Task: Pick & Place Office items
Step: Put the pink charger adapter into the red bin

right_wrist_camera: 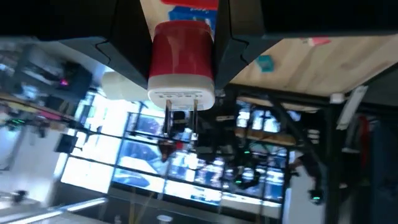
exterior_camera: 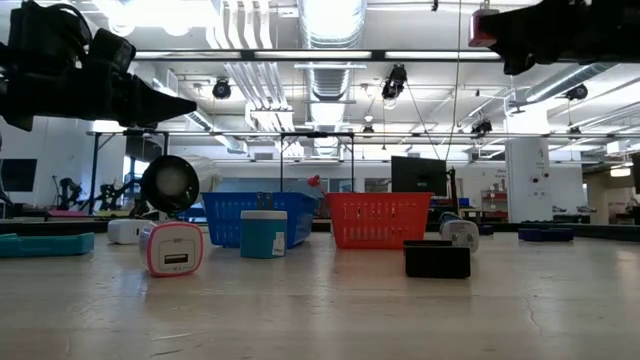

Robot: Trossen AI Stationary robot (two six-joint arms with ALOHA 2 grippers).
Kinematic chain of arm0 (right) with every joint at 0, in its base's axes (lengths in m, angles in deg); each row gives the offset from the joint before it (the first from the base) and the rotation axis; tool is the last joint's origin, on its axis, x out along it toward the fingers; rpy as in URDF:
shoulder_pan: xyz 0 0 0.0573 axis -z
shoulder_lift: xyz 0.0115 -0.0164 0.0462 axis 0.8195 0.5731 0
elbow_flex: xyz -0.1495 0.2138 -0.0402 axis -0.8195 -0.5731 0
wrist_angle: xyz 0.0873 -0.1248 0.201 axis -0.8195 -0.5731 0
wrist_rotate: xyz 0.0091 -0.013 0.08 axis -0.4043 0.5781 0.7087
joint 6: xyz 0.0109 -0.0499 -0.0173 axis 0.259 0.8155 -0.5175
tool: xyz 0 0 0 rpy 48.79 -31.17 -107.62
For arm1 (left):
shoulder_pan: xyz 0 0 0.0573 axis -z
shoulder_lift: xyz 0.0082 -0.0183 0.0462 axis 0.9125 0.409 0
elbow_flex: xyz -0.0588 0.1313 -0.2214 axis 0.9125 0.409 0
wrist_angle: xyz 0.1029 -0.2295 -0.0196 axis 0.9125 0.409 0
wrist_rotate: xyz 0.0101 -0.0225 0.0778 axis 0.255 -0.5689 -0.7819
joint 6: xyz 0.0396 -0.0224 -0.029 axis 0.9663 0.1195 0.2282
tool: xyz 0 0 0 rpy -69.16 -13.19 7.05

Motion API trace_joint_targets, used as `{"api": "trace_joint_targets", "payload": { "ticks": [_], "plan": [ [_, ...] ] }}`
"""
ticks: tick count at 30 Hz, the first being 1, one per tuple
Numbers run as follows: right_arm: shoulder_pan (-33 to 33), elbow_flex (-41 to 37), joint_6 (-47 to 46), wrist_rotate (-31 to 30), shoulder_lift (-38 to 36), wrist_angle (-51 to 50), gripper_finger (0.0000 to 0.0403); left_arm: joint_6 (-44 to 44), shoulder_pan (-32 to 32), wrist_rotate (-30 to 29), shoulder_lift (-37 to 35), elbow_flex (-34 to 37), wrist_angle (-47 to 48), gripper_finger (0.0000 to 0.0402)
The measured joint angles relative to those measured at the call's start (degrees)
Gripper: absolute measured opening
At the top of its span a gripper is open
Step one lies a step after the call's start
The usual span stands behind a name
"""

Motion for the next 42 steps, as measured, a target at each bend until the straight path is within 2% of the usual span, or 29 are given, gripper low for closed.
{"api": "trace_joint_targets", "payload": {
  "ticks": [5,23,26,42],
  "plan": [
    [0.0,-0.4,-0.1,-1.2,-2.0,-0.1,0.0123,0.0,0.0,0.0,0.0,0.0,0.0,0.0007],
    [1.0,-9.5,2.8,-3.3,-18.9,-0.4,0.0123,-0.5,0.0,0.0,0.0,0.0,0.0,0.0007],
    [1.6,-9.8,2.9,-5.7,-20.0,-1.8,0.0124,-0.5,0.0,0.0,0.0,0.0,0.0,0.0007],
    [2.8,-9.9,2.3,-5.7,-19.7,-4.2,0.0126,-0.5,0.0,0.1,0.0,0.0,0.0,0.0007]
  ]
}}
